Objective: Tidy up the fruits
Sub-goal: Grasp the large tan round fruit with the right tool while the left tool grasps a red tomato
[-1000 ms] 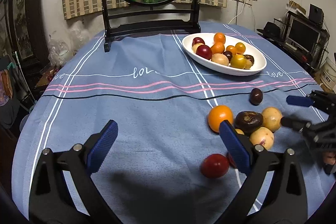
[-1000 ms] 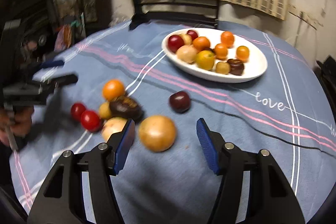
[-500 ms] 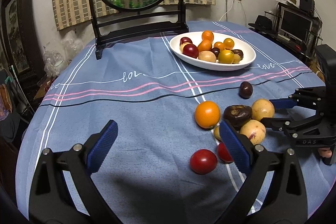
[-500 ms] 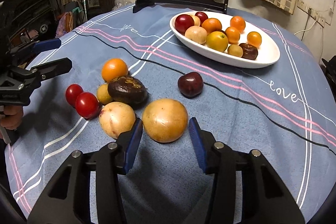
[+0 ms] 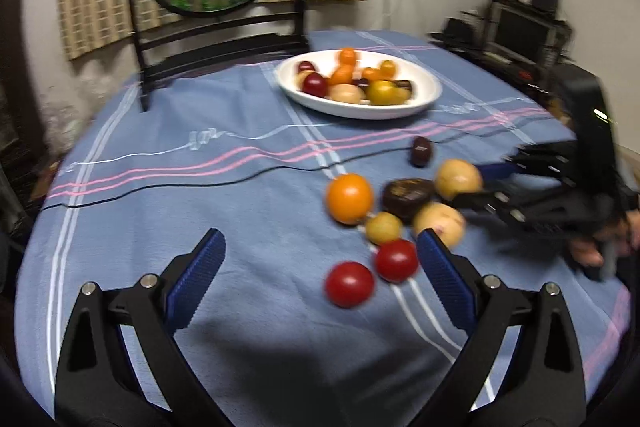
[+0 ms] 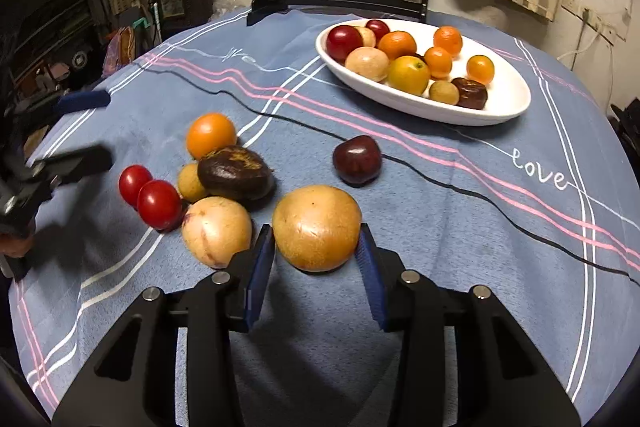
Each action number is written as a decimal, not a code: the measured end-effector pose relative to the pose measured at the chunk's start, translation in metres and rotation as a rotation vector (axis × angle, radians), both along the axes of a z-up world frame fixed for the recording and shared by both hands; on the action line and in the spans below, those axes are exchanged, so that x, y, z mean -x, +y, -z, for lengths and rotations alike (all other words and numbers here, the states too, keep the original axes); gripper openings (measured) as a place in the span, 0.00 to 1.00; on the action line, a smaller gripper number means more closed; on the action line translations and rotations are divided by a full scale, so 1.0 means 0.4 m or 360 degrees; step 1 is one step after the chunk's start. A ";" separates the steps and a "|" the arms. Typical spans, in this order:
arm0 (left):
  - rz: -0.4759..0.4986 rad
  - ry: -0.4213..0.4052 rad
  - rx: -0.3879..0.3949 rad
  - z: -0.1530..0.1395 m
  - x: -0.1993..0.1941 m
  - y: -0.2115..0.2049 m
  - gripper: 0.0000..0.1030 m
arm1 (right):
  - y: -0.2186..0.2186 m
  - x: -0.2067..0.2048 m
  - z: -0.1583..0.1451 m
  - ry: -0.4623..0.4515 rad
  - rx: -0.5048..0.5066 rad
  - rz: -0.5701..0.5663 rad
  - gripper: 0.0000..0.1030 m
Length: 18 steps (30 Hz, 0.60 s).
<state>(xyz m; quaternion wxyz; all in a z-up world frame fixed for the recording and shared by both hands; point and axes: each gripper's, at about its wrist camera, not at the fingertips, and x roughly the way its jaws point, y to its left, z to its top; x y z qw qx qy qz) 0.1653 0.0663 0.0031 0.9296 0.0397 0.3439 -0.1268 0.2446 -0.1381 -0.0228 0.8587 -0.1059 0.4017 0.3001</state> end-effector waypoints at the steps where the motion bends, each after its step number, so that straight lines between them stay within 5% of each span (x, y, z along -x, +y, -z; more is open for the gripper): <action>1: 0.0036 -0.0003 -0.0009 0.002 0.008 -0.002 0.92 | -0.004 -0.003 0.000 0.0007 -0.0006 0.0014 0.41; 7: 0.0194 0.0066 -0.0099 0.034 0.022 -0.036 0.67 | -0.002 0.000 0.003 0.0016 0.0004 0.0019 0.41; 13: 0.0200 0.0128 -0.0078 0.045 0.011 -0.033 0.65 | -0.001 0.000 0.004 0.0017 0.0006 0.0018 0.41; 18: 0.0203 0.0297 -0.0032 0.075 -0.022 -0.026 0.48 | -0.001 0.000 0.004 0.0016 0.0009 0.0017 0.41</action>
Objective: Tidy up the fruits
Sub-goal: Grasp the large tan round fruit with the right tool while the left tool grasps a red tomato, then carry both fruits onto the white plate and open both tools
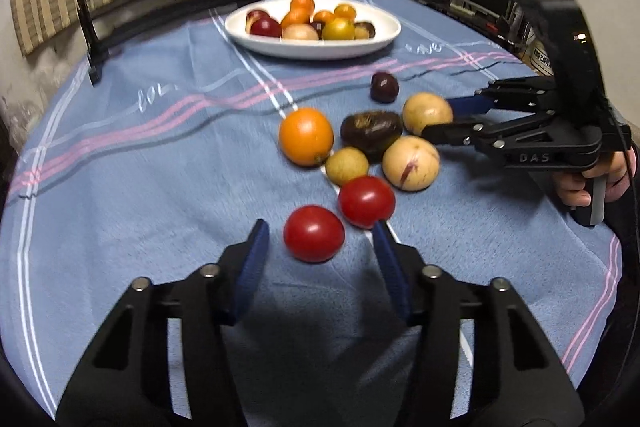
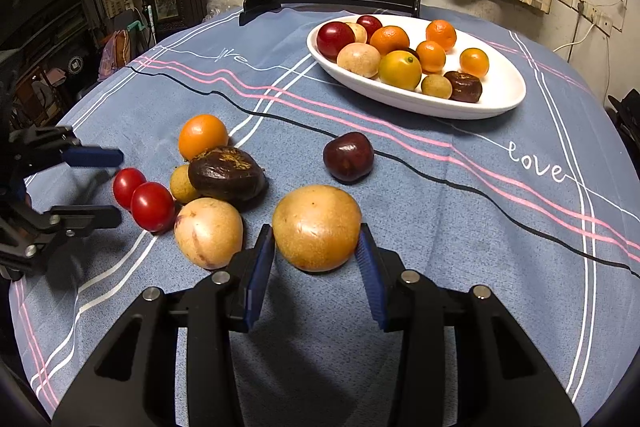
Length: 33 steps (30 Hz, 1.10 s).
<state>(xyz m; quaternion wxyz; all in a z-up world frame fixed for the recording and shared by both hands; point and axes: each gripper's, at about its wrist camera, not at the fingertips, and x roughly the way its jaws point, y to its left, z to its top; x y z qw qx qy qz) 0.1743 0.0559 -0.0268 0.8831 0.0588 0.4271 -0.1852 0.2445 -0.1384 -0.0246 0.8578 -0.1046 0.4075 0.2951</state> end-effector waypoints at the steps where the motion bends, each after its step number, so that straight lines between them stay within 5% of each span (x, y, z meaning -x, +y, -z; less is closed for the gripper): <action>1: 0.0002 0.0017 0.0002 0.003 -0.003 0.000 0.43 | 0.000 0.000 0.000 -0.0001 0.0001 -0.0001 0.41; 22: -0.0044 0.0093 0.0036 0.022 -0.024 0.007 0.31 | -0.001 0.000 -0.001 -0.0007 0.0005 -0.0001 0.41; 33: -0.0077 -0.0032 0.0094 -0.027 -0.012 0.007 0.31 | -0.045 -0.009 -0.038 -0.0002 -0.0148 0.0042 0.41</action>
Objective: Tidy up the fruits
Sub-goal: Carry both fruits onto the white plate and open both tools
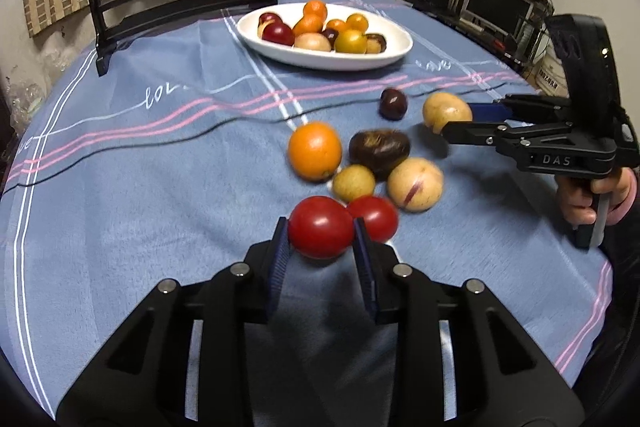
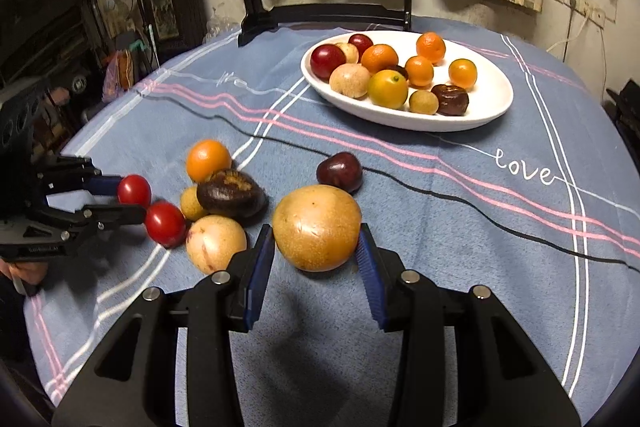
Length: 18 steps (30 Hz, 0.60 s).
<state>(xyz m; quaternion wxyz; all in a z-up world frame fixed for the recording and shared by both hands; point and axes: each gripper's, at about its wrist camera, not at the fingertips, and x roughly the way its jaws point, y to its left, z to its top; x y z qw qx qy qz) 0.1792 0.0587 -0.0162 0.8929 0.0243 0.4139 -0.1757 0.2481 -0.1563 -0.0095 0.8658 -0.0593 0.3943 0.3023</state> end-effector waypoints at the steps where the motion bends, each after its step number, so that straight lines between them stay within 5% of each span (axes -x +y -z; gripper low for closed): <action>1: 0.0005 -0.0014 0.0018 -0.010 -0.004 -0.001 0.31 | -0.007 -0.002 -0.005 0.0000 -0.0024 0.0009 0.41; 9: 0.0008 -0.0113 0.0130 -0.117 -0.084 -0.033 0.31 | -0.062 -0.011 -0.066 -0.0116 -0.0222 0.0104 0.41; 18: -0.0114 -0.0078 0.0245 -0.191 -0.351 -0.104 0.31 | -0.104 -0.176 -0.116 -0.0271 -0.0334 0.0388 0.41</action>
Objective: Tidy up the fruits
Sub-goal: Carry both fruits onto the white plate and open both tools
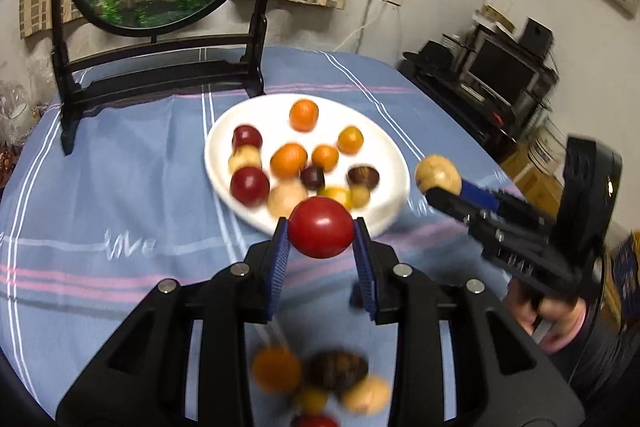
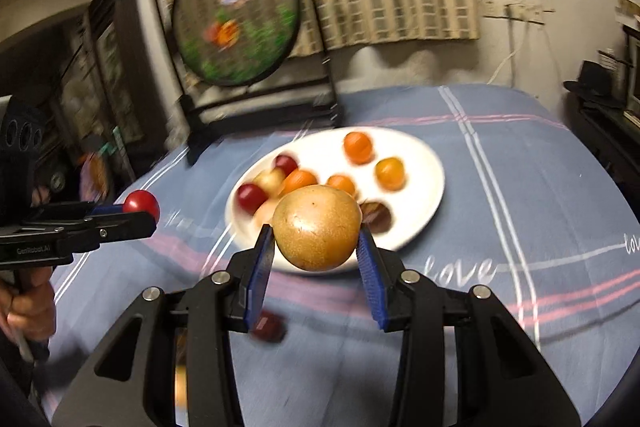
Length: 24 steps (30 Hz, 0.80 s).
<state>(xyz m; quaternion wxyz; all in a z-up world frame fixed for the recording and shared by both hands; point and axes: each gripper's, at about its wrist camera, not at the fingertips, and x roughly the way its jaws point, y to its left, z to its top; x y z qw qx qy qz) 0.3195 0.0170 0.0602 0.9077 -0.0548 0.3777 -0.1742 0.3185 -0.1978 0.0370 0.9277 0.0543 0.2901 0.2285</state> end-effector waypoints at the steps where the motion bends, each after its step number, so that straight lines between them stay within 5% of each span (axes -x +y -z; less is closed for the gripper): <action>1: -0.0011 0.0004 -0.0002 0.000 -0.024 -0.006 0.31 | -0.004 -0.022 0.004 0.0005 -0.0013 0.0017 0.41; 7: -0.0105 0.0066 -0.0118 0.061 -0.196 -0.069 0.31 | 0.007 -0.122 0.034 0.0066 -0.0004 0.0062 0.41; 14: -0.0138 0.0151 -0.0209 0.137 -0.271 -0.096 0.32 | 0.027 -0.204 0.085 0.0152 0.0052 0.0027 0.41; 17: -0.0163 0.0115 -0.0219 0.136 -0.264 -0.094 0.53 | 0.038 -0.216 0.095 0.0167 0.0110 0.0010 0.44; 24: -0.0253 0.0000 -0.0233 0.059 -0.169 -0.062 0.74 | 0.021 -0.168 0.048 0.0069 0.0078 0.0039 0.52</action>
